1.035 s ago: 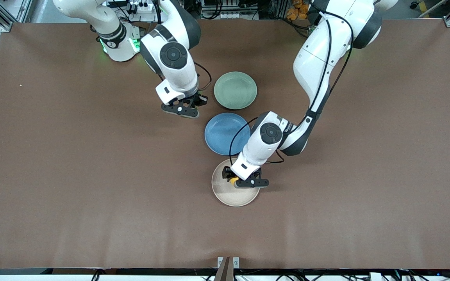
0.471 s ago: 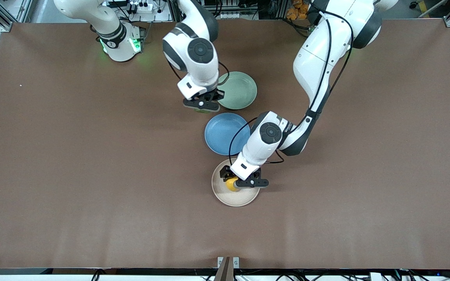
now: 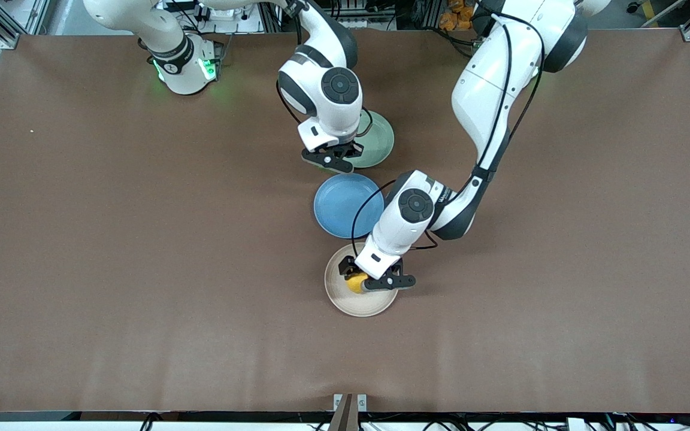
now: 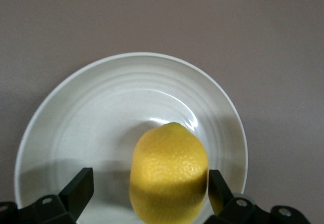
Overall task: Place lemon and lettuce in plates
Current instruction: 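Open the left gripper over the cream plate while the right lowers lettuce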
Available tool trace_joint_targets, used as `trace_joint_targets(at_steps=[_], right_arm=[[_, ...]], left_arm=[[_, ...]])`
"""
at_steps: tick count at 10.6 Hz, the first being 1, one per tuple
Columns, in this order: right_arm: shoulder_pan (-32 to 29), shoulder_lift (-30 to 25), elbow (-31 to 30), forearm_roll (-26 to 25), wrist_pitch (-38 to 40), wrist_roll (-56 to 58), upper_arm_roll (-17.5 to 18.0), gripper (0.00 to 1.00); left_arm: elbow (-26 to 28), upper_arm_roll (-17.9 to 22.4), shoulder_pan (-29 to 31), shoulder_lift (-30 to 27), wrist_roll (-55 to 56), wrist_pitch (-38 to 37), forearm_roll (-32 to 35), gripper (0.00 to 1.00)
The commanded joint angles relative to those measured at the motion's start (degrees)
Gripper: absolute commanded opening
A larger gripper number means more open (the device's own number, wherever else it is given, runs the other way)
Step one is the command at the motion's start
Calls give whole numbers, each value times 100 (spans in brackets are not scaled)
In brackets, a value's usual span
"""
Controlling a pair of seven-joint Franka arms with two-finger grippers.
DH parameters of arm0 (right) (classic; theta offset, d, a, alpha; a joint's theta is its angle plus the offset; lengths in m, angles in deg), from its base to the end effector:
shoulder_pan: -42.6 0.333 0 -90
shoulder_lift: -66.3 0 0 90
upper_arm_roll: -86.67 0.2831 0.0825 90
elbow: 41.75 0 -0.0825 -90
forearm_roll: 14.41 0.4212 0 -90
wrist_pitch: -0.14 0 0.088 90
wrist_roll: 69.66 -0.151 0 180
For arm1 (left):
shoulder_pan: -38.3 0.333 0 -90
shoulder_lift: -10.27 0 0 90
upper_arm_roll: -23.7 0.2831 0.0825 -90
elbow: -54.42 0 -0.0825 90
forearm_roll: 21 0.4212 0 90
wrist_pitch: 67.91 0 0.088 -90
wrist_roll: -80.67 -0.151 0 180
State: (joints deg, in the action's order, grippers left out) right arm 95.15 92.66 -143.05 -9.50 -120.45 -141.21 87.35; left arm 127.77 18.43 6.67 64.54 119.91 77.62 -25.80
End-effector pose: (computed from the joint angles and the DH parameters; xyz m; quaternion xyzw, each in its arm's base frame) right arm 0.3848 0.5269 0.1976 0.9805 -0.1829 -0.0623 0.0369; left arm 0.6421 -0.4650 0.1253 0.9828 0.0751 0.0846 0.1458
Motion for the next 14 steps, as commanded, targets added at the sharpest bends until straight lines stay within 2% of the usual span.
trace_joint_targets(at_steps=[1, 6, 9, 10, 11, 14], right_arm=[[421, 105, 136, 72, 80, -587, -32, 0], [871, 544, 390, 80, 1, -1501, -32, 0], [932, 940, 838, 72, 9, -1775, -41, 0], [976, 958, 857, 72, 1, -1931, -41, 26], [1107, 976, 839, -15, 18, -2298, -50, 99], [1223, 976, 831, -87, 71, -2364, -76, 100]], left_arm=[[57, 0, 200, -398, 110, -803, -196, 100], [57, 8, 605, -874, 5, -1763, -276, 100], [83, 44, 1122, -1032, -898, -2491, -206, 100], [118, 87, 1255, -1076, -1188, -2755, -197, 100], [153, 96, 1413, -1111, -1461, -2958, -32, 100], [162, 88, 1686, -1077, -1683, -3206, 348, 100]])
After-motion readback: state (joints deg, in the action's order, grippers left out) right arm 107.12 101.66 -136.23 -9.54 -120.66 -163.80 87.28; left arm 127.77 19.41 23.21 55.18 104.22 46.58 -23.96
